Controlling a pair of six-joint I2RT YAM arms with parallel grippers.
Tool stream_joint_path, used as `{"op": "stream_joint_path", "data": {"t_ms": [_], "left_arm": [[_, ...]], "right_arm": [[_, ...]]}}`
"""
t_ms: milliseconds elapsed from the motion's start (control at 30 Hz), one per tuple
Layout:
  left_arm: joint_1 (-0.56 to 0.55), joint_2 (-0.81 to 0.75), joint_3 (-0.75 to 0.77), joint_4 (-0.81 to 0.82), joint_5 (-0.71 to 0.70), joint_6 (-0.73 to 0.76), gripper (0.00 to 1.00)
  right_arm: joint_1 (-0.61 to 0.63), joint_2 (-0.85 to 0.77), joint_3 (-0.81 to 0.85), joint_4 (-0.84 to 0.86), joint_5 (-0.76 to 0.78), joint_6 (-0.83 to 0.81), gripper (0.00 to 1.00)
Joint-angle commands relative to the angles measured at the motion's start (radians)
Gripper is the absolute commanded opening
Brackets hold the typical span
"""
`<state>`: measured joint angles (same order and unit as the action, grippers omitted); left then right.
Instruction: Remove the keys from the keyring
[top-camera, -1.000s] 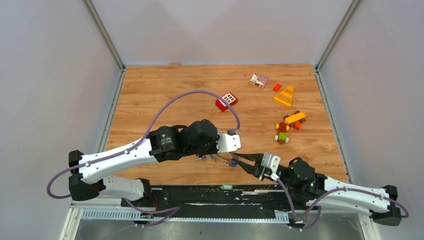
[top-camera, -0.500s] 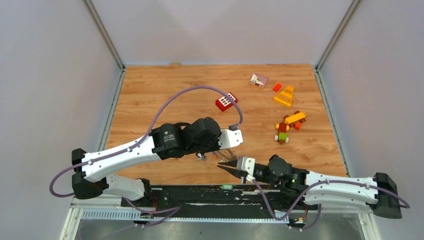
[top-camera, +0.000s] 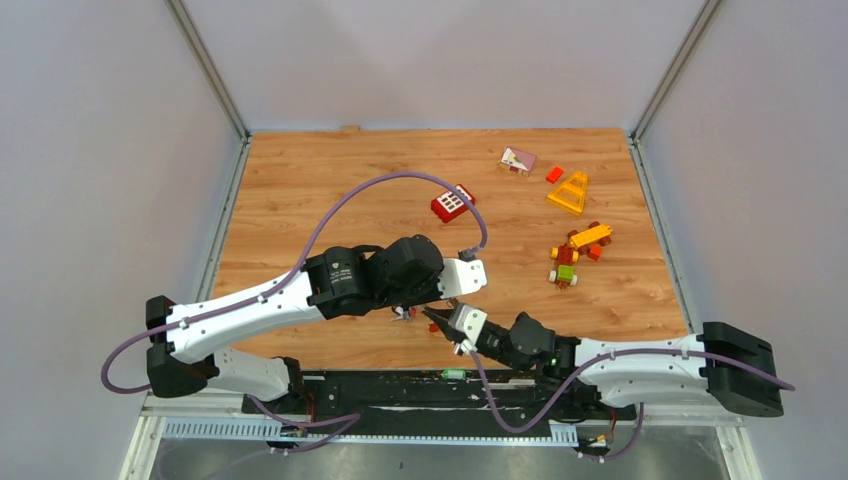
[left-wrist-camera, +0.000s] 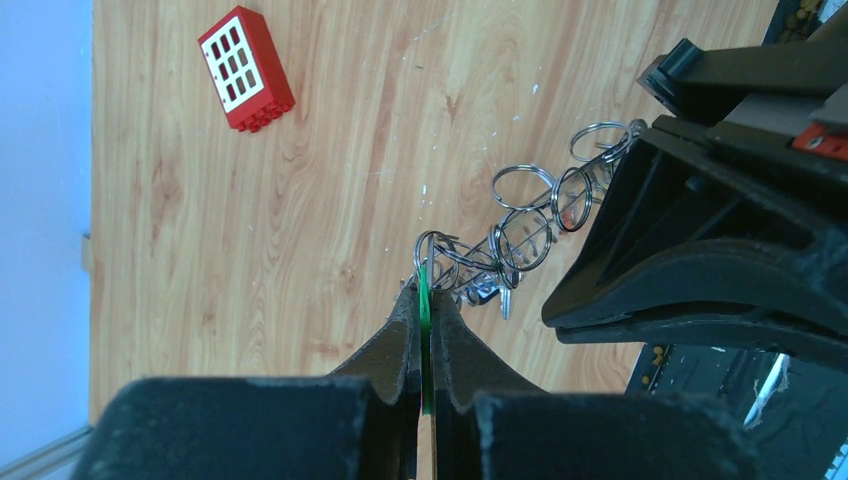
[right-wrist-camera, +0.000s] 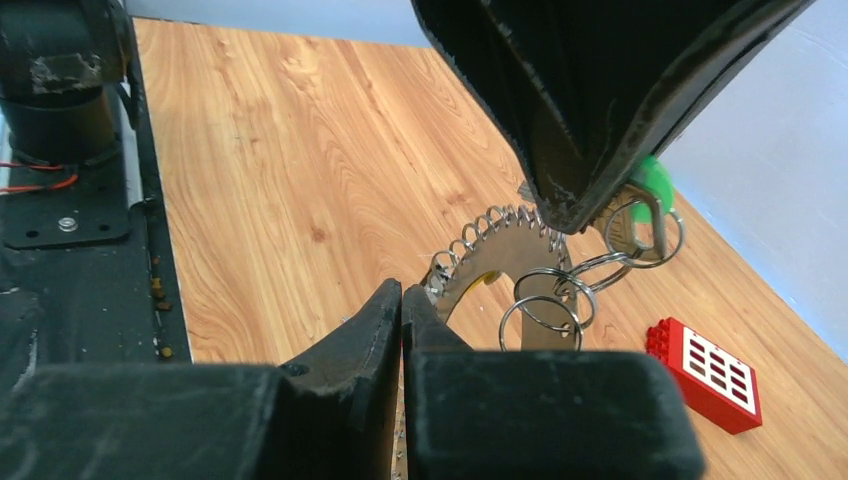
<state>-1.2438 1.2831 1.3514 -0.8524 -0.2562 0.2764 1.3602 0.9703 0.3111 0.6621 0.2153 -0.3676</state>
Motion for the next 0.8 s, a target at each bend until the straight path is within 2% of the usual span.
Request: {"op": "stream_joint_path", "data": {"t_ms": [0, 367, 767], "left_arm": [[-0.005, -0.007, 0.061, 0.037, -0.004, -0.014, 0.00], [-0.005, -0.015, 0.053, 0.039, -0.003, -0.014, 0.00], [-0.005, -0.023, 0.047, 0.042, -0.003, -0.008, 0.00]], "right_arm": [[0.028, 0.045, 0.007, 0.121, 0.118, -0.051, 0.05], [0.097, 0.120, -0.031, 0.340, 0.333, -0.181, 0.04], [0.112, 0.012, -0.061, 0.295, 0.412, -0.233, 0.04]]}}
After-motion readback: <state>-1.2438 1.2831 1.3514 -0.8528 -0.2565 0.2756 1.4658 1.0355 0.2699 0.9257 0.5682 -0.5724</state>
